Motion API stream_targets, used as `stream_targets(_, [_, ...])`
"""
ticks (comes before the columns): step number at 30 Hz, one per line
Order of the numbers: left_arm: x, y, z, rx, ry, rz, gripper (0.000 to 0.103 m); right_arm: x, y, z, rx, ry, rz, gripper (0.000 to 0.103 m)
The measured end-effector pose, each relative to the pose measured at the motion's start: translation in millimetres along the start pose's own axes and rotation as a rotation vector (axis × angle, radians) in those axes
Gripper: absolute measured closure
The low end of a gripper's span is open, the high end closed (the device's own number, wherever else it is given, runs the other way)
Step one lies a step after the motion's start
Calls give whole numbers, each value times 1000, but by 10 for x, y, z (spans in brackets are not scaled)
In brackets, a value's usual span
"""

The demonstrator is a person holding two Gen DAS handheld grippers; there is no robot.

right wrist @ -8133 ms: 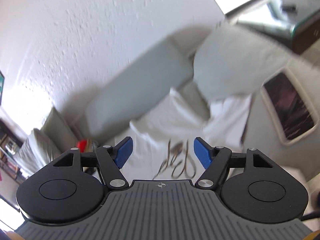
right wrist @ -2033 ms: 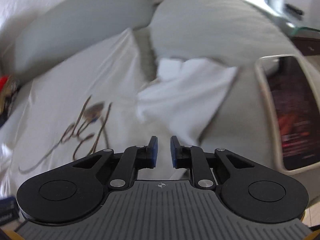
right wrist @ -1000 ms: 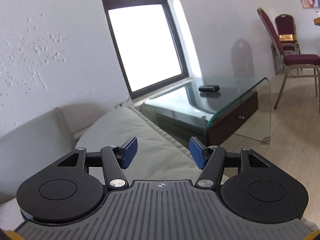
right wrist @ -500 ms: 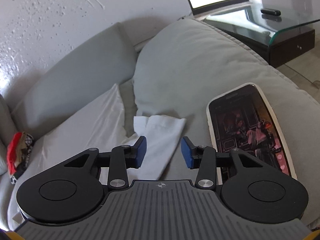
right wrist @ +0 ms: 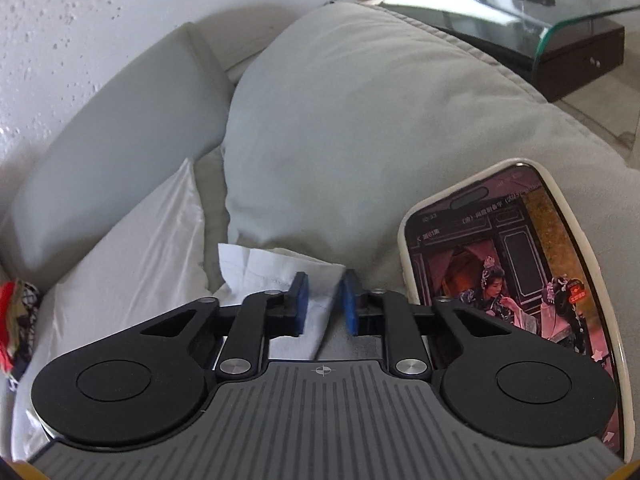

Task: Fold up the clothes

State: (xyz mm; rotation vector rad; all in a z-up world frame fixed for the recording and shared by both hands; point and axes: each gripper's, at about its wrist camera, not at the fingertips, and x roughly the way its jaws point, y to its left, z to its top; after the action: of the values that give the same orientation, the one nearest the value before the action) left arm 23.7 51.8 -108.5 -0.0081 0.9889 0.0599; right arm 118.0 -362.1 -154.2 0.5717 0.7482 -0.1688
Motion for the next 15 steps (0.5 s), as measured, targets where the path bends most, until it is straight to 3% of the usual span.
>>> stream_targets(4, [-8, -45, 15, 4, -16, -31, 41, -40, -119, -6, 65, -10, 52, 101])
stream_targets(7, [-18, -38, 3, -3, -20, -42, 41, -115, -19, -31, 25, -44, 36, 102])
stream_targets(10, [-31, -8, -14, -16, -25, -42, 41, -227, 284, -65, -97, -91, 2, 102])
stream_targets(15, [-56, 25, -33, -24, -34, -48, 41, -453, 1080, -334, -436, -157, 8, 102])
